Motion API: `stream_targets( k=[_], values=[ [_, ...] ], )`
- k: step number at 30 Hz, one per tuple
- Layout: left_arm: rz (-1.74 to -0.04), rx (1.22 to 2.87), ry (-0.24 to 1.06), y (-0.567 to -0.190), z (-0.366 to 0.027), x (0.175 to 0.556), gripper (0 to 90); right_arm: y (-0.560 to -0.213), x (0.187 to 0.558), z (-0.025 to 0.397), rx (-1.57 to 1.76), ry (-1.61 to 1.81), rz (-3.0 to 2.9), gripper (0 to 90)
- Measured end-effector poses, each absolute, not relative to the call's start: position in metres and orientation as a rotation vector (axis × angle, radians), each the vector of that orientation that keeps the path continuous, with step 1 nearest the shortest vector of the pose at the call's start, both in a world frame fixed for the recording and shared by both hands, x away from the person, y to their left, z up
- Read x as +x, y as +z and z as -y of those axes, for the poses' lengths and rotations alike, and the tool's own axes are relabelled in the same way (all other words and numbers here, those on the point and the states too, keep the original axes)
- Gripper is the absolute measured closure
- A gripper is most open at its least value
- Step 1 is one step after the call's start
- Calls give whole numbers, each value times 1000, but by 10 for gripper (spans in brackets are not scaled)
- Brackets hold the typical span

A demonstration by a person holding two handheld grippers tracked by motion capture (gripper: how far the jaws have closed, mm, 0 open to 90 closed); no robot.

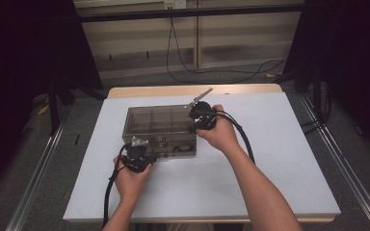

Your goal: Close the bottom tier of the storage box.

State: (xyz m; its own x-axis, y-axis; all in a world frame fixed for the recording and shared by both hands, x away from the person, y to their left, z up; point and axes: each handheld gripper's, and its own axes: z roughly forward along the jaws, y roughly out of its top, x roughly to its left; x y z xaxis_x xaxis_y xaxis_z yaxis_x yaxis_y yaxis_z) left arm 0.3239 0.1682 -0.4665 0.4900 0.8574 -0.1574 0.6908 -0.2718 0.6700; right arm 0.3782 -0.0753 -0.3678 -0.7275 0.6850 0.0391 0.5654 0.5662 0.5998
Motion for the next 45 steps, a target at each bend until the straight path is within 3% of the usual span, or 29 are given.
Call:
stream_targets(
  k=[45],
  values=[
    [-1284, 2015, 332, -469, -166, 329, 895, -368, 378, 75, 1040, 893, -2599, 900]
  ],
)
